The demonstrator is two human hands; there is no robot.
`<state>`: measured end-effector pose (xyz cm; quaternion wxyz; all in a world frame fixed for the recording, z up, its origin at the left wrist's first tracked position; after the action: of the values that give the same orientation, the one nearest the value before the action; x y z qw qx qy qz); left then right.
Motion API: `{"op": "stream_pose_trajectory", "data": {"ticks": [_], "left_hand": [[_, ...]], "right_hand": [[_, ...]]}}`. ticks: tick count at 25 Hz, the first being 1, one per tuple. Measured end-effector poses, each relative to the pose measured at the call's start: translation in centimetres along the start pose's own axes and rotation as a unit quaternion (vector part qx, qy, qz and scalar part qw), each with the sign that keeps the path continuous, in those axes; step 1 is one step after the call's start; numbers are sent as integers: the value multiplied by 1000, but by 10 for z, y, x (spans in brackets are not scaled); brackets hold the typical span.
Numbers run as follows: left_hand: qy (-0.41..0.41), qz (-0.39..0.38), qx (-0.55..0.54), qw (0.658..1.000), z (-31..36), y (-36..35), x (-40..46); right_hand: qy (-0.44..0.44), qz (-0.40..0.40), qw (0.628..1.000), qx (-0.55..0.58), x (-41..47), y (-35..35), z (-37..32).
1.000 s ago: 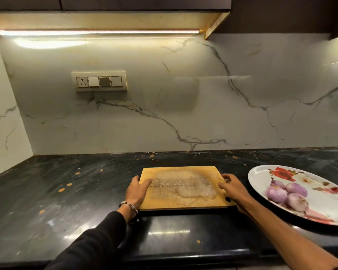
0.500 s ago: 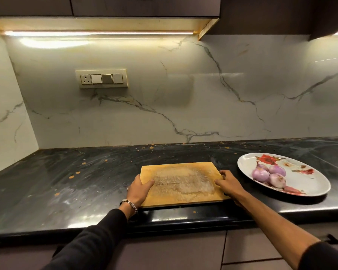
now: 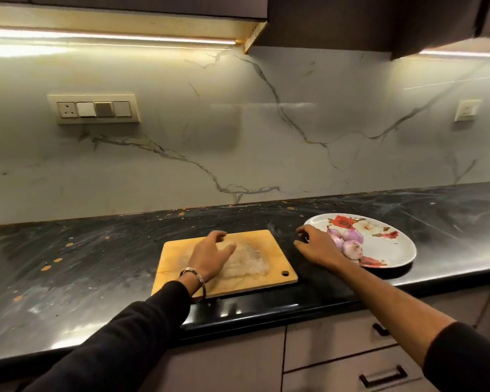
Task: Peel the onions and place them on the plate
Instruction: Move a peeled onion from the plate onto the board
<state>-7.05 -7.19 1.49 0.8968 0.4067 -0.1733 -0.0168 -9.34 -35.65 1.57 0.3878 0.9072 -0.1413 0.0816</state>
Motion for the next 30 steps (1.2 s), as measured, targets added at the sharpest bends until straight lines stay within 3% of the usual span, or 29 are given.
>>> {"op": "stream_pose_trajectory", "data": {"ticks": [8, 12, 16, 24, 27, 30], "left_hand": [[-143, -131, 50, 980, 136, -128, 44], [-127, -144, 112, 975, 168, -174, 61], [-64, -167, 79, 981, 173, -201, 70], [-51, -120, -21, 991, 165, -201, 68], [-72, -75, -82, 991, 149, -176, 65], [-88, -43, -119, 988, 120, -134, 60]], "right_hand": [[-33, 34, 994, -101, -4, 85, 77], [-49, 28, 994, -92, -9, 92, 116], [-41, 35, 997, -56, -4, 90, 131], [-30, 78, 996, -11, -1, 77, 124], [-1, 111, 993, 26, 0, 77, 109], [40, 95, 991, 82, 4, 63, 75]]}}
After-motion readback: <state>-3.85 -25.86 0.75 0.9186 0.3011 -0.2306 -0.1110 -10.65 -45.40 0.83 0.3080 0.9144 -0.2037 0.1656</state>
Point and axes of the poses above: each hand's wrist, its own x-axis towards the middle knuckle, its own y-axis out of the back of the hand, z = x × y, the point moved 2 cm from there along x, towards the middle knuckle, and after that the axes turned 7 degrees about x, right-handed, at the moved point
